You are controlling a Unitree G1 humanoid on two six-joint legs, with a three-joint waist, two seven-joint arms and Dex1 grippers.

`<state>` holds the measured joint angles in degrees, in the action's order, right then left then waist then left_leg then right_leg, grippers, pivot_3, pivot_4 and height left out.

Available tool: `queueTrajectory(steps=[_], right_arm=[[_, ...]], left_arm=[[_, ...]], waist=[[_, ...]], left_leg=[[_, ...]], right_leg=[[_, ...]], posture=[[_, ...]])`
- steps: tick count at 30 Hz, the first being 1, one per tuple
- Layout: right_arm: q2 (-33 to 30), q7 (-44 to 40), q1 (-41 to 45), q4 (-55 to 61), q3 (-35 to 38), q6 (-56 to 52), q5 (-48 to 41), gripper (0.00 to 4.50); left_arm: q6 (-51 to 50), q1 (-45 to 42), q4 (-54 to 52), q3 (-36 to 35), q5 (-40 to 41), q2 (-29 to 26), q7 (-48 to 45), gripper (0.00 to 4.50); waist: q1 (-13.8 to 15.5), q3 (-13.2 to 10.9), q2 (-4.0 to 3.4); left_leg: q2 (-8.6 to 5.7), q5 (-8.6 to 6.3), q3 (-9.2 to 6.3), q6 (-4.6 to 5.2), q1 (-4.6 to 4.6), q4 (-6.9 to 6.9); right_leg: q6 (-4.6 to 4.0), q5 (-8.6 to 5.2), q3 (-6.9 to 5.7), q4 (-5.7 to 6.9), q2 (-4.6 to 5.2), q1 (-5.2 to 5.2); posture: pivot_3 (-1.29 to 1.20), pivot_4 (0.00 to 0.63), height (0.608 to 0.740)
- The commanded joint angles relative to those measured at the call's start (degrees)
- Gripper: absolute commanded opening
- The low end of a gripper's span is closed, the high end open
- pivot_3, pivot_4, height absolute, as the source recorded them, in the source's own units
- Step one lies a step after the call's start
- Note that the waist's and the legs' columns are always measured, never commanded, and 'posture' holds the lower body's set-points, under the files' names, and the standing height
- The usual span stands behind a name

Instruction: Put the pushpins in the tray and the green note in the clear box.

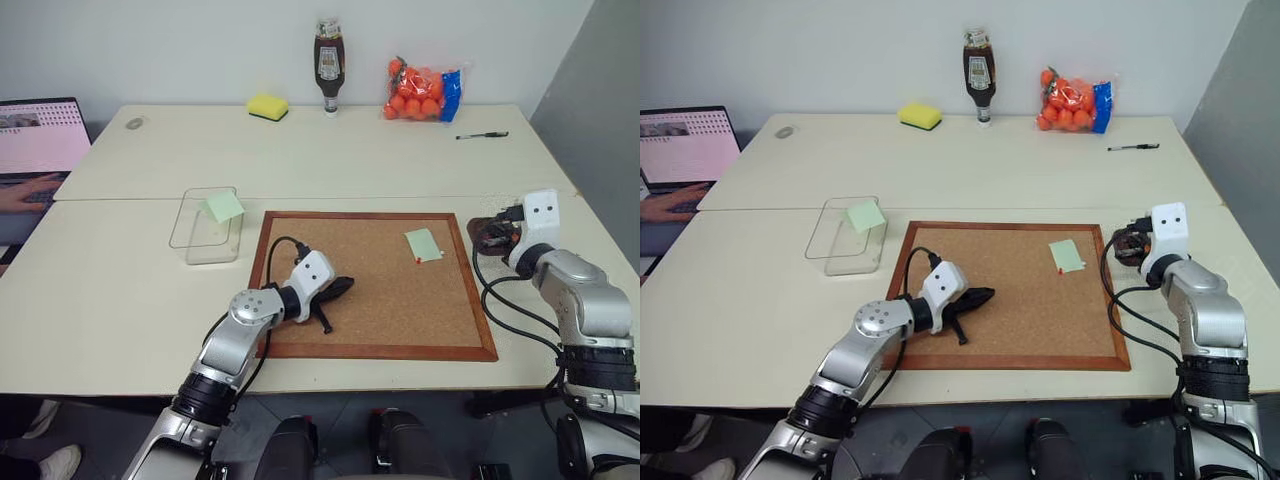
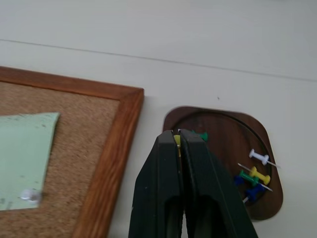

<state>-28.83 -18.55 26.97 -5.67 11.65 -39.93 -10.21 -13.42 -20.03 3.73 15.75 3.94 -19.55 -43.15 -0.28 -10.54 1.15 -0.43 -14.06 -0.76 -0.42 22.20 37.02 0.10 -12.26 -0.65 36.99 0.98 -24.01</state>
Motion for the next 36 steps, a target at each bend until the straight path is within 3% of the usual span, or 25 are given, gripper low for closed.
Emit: queueTrajectory(steps=[1,2,16,23,31,36], right_arm=[[-1.47,-0.36,3.36,-4.87,-0.23,4.22,1.28,0.47],[-1.65,-0.50,3.86,-6.04,-0.33,4.70,1.45,0.50],[-1.81,-0.45,4.52,-6.72,1.32,6.18,0.85,3.36],[-1.39,0.34,3.18,-4.60,2.25,6.63,0.43,3.36],[-1.25,-8.09,-9.66,16.57,0.00,0.76,-7.72,3.36],[1.43,-5.50,-12.55,19.46,-3.52,1.01,-6.01,3.36]], left_arm=[[-0.78,1.19,1.91,2.29,-1.47,0.38,-0.35,0.00],[-0.76,1.29,1.84,2.26,-1.48,0.38,-0.31,0.00],[-0.57,1.14,2.17,2.26,-1.66,0.58,-0.10,0.00],[-0.44,0.68,2.46,2.35,-1.74,0.70,-0.28,0.00],[-0.60,0.67,2.25,2.31,-1.73,0.60,-0.29,0.00],[-0.77,0.82,1.85,2.48,-1.69,0.55,-0.34,0.00]], waist=[[0.00,0.00,0.00],[-0.01,0.00,0.00],[0.04,0.00,0.00],[0.13,0.00,0.00],[0.31,0.02,-0.02],[0.17,0.03,-0.03]], left_leg=[[-0.01,0.00,0.02,0.01,0.00,0.01],[-0.01,0.00,0.02,0.02,0.00,0.01],[0.00,0.00,-0.01,0.02,0.02,-0.01],[0.00,0.00,-0.01,0.02,0.02,0.00],[0.01,0.00,-0.11,0.02,0.09,0.01],[0.04,0.00,-0.10,0.02,0.02,0.01]], right_leg=[[0.02,0.01,0.01,0.00,0.00,0.00],[0.02,0.01,0.01,0.00,0.00,0.01],[0.02,0.01,0.00,-0.01,-0.01,0.00],[0.02,0.01,0.00,-0.01,-0.01,0.00],[0.03,0.01,-0.07,-0.04,-0.01,0.00],[0.04,0.00,-0.06,-0.04,0.06,0.02]], posture=[[0.00,0.150,0.740],[0.00,0.150,0.740],[0.00,0.150,0.740],[0.00,0.150,0.740],[0.00,0.150,0.740],[0.00,0.150,0.740]])
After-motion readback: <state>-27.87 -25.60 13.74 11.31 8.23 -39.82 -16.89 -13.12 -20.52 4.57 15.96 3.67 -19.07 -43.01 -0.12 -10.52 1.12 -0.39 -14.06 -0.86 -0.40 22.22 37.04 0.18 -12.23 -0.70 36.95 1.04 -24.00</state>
